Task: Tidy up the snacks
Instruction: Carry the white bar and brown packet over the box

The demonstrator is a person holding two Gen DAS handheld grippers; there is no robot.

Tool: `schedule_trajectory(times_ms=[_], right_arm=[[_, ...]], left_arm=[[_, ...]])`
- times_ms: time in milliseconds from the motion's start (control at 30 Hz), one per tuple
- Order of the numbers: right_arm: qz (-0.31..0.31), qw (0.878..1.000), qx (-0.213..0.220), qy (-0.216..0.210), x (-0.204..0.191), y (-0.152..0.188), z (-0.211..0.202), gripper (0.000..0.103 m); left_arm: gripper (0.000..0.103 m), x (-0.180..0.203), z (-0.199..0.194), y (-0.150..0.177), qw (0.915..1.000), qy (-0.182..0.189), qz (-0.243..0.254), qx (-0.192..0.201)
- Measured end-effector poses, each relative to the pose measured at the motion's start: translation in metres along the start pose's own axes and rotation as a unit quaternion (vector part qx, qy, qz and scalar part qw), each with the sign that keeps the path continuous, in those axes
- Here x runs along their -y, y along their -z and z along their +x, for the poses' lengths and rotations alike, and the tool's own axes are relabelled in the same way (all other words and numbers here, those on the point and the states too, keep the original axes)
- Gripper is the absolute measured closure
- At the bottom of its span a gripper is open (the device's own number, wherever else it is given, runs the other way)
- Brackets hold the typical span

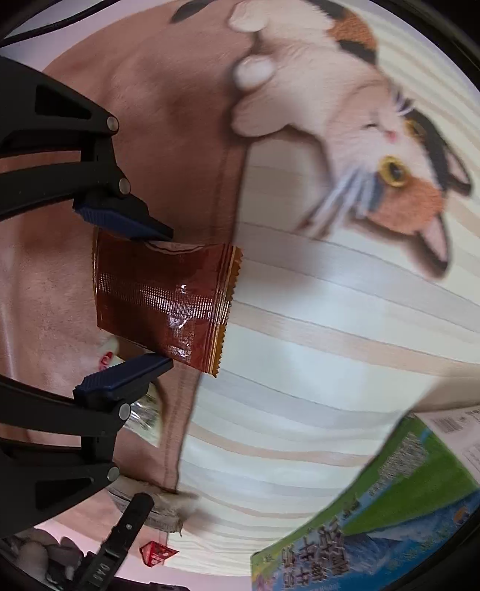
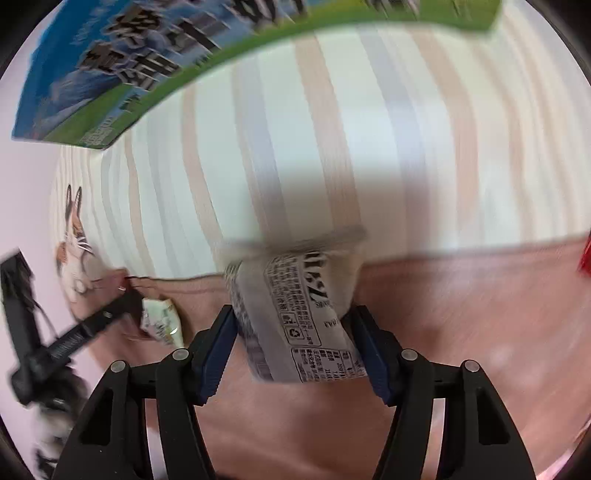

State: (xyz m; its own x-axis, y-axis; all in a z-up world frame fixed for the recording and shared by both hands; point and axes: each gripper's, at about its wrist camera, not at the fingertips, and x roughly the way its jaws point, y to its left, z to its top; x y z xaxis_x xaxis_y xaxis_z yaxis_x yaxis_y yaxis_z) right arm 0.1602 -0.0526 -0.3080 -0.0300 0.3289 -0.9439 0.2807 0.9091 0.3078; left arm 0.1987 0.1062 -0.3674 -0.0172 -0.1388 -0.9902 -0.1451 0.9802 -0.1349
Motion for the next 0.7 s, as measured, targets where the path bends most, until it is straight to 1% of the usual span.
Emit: schedule_trajectory(times_ms=[33, 67, 133, 167, 200, 233, 267, 333, 367, 467, 567, 700], right_arm=[[0.001, 1.000, 0.000, 0.000, 0.004, -0.002, -0.003, 0.034], [-0.016, 1.000, 0.002, 0.008, -0.001, -0.001, -0.003, 0.029], [-0.043, 0.999, 0.001, 0.031, -0.012, 0.001, 0.001, 0.027], [-0.059, 0.997, -0.003, 0.043, -0.017, 0.001, 0.002, 0.025], [-0.070, 0.996, -0.003, 0.054, -0.022, 0.001, 0.003, 0.025], [-0.076, 0.995, 0.001, 0.061, -0.026, 0.008, 0.009, 0.025], [-0.081, 0.994, 0.004, 0.069, -0.028, 0.018, 0.017, 0.026], [-0.084, 0.993, 0.015, 0.082, -0.031, 0.021, 0.019, 0.034], [-0.081, 0.993, 0.022, 0.086, -0.038, 0.023, 0.024, 0.038], [-0.074, 0.994, 0.032, 0.070, -0.028, 0.028, 0.014, 0.043], [-0.066, 0.997, 0.020, 0.037, -0.023, 0.033, 0.008, 0.044], [-0.070, 0.997, 0.018, 0.008, -0.021, 0.040, -0.006, 0.046]], left_arm=[[0.042, 0.001, 0.005, 0.002, 0.9999, -0.005, 0.009, -0.004], [0.042, 0.003, 0.008, 0.001, 0.9997, -0.013, 0.020, -0.003], [0.042, 0.013, 0.015, 0.000, 0.9978, -0.039, 0.054, -0.005], [0.042, 0.019, 0.018, 0.001, 0.9959, -0.053, 0.072, -0.008], [0.042, 0.024, 0.019, 0.002, 0.9952, -0.059, 0.078, -0.006], [0.042, 0.028, 0.019, 0.003, 0.9951, -0.062, 0.077, -0.003], [0.044, 0.031, 0.018, 0.003, 0.9953, -0.063, 0.074, 0.000], [0.049, 0.031, 0.014, 0.004, 0.9958, -0.063, 0.065, 0.012], [0.049, 0.026, 0.013, 0.007, 0.9964, -0.059, 0.060, 0.015], [0.050, 0.021, 0.005, 0.012, 0.9979, -0.045, 0.039, 0.025], [0.050, 0.012, 0.001, 0.018, 0.9988, -0.033, 0.025, 0.026], [0.050, 0.022, -0.018, 0.032, 0.9991, -0.023, 0.022, 0.029]])
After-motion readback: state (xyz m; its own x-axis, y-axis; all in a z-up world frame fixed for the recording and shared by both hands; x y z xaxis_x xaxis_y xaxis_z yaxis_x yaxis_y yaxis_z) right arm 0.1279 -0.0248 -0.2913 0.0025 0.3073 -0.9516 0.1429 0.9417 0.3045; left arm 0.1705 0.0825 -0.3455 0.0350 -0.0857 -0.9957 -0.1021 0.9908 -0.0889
